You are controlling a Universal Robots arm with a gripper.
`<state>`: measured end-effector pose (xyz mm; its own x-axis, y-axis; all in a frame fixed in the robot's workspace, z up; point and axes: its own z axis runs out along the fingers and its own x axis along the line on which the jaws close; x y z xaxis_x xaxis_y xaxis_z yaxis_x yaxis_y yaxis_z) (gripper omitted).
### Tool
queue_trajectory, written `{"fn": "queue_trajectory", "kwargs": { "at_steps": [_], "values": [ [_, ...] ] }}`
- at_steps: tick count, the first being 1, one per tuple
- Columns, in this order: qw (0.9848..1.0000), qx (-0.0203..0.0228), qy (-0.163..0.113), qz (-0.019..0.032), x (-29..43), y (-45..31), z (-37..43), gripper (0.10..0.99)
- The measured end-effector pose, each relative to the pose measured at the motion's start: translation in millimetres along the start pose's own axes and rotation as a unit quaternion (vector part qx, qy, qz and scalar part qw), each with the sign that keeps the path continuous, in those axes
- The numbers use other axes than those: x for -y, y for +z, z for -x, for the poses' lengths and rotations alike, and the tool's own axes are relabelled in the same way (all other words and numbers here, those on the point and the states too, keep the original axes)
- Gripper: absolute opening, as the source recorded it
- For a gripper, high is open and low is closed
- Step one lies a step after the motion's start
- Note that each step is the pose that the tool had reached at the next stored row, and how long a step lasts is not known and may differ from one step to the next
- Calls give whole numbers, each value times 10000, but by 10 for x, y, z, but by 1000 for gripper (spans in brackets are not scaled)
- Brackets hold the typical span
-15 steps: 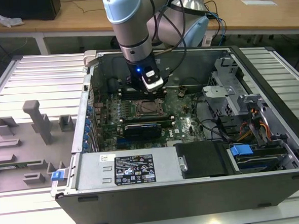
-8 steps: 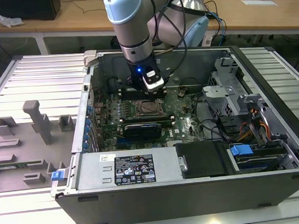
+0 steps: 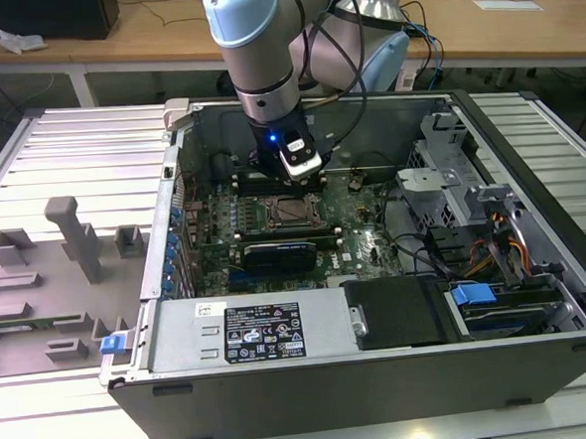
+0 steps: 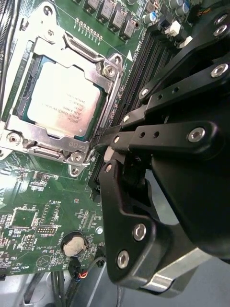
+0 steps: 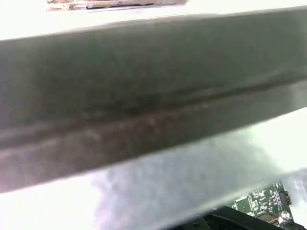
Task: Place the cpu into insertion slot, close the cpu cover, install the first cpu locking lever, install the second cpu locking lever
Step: 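Install the first cpu locking lever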
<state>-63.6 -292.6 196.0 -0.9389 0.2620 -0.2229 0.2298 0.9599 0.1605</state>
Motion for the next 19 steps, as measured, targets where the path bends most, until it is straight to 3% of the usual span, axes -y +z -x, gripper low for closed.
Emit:
{"fn": "queue_trajectory", "kwargs": {
  "at_steps": [5, 7, 8, 10, 12, 13, 14, 16, 17, 18, 19],
  "values": [
    [10000, 0, 0, 1, 1, -25, 7, 106],
    [10000, 0, -1, -2, -18, -139, 34, 106],
    [10000, 6, -7, -29, -26, -186, 45, 106],
    [10000, 18, -16, -68, -30, -201, 49, 106],
    [9995, 43, -75, -320, -31, -203, 53, 106],
    [9987, 16, -116, -500, -37, -196, 76, 106],
    [9982, -34, -131, -590, -42, -191, 97, 106],
    [9973, -126, -151, -714, -46, -185, 117, 106],
    [9972, -135, -153, -720, -47, -185, 117, 106],
    [9971, -173, -152, -724, -47, -183, 120, 106],
    [9969, -243, -147, -731, -48, -181, 124, 106]
  ]
}}
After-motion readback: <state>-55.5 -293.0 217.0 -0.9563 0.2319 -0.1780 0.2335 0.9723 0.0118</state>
